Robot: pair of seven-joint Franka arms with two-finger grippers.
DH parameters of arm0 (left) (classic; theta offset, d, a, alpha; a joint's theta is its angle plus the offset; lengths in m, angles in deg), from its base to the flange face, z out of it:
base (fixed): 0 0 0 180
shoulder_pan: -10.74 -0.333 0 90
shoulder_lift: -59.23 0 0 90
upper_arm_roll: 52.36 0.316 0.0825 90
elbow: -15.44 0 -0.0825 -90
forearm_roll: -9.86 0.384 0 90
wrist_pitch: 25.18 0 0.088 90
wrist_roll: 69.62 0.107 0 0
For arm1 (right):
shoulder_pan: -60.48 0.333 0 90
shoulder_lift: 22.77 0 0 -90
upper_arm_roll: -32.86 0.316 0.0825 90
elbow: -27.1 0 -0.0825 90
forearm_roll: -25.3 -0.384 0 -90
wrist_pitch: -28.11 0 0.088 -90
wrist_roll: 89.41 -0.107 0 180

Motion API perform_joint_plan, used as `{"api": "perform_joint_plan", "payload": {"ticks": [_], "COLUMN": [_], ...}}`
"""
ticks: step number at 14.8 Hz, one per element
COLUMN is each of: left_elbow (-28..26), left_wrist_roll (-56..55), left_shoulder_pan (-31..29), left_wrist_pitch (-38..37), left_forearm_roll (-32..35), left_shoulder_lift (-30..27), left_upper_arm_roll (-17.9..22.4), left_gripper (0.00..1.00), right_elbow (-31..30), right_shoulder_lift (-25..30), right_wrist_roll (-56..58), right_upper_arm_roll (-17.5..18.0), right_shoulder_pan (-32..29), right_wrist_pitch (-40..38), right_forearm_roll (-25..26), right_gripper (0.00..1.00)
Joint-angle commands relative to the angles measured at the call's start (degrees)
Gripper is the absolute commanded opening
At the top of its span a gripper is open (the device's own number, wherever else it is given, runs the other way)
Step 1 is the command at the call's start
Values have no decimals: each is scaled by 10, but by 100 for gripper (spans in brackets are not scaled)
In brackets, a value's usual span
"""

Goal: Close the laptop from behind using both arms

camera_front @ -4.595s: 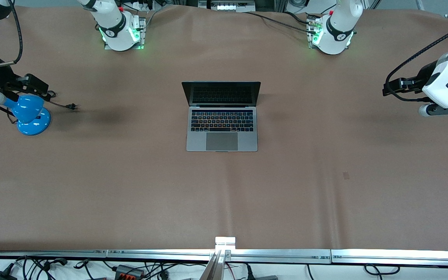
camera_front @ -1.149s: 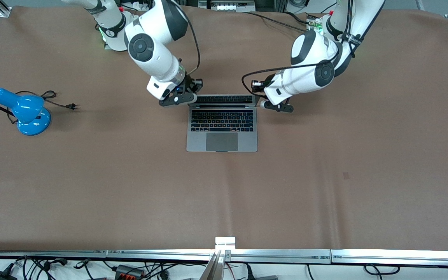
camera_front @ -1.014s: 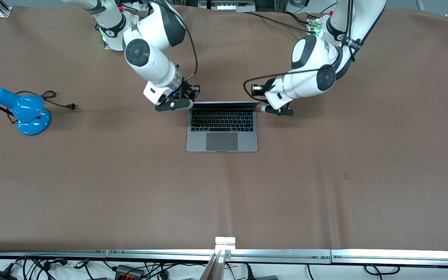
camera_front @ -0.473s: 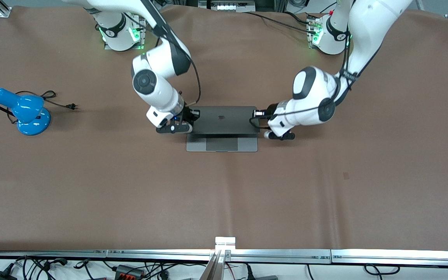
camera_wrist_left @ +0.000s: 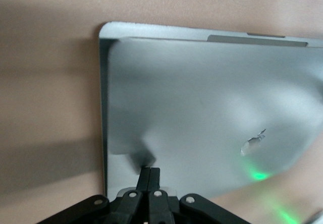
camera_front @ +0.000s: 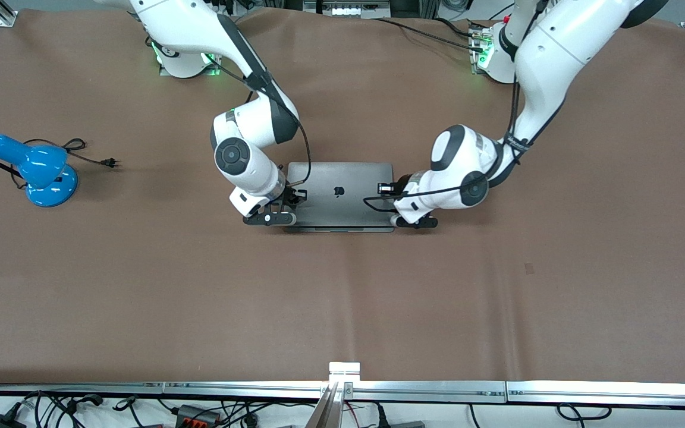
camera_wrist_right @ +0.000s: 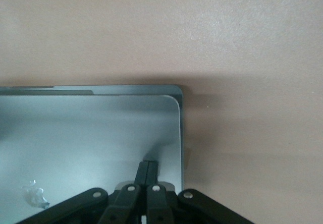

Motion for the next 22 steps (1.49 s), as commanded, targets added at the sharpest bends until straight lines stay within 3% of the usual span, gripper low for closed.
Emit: {"api": "perform_joint_plan", "payload": {"ticks": [1, 4, 6, 8, 11, 13, 14, 18, 21, 22], "left_elbow": [18, 18, 18, 22, 63, 111, 131, 153, 185, 189], "left_wrist_roll": [-15, -14, -16, -16, -9, -5, -3, 16, 131, 133], "left_shoulder_pan": [53, 59, 43, 26, 26, 26, 24, 20, 0, -4], "left_wrist_pitch": [27, 37, -12, -145, -348, -466, -506, -541, -561, -577], "left_forearm_roll": [17, 19, 20, 20, 22, 54, 79, 145, 176, 176], "left_shoulder_lift": [18, 18, -13, -94, -181, -201, -209, -277, -290, -301], "left_upper_arm_roll": [46, 49, 49, 78, 174, 227, 246, 351, 368, 374], "left_gripper": [0, 0, 0, 5, 18, 46, 99, 100, 100, 100], "right_elbow": [21, 21, 22, 22, 34, 36, 40, 103, 193, 216], "right_shoulder_lift": [-31, -38, -39, -37, -15, 27, 53, 120, 123, 123], "right_wrist_roll": [-6, -6, -6, -5, -2, -1, 1, 29, 83, 104], "right_upper_arm_roll": [1, 2, 2, 1, -13, -36, -48, -107, -160, -174], "right_shoulder_pan": [6, 7, 8, 8, 8, 8, 6, -2, -8, -10], "right_wrist_pitch": [3, 3, 2, 2, -8, -48, -75, -241, -369, -396], "right_forearm_roll": [12, 13, 14, 14, 19, 45, 64, 96, 96, 96], "right_gripper": [0, 0, 0, 0, 0, 0, 0, 0, 0, 6]}}
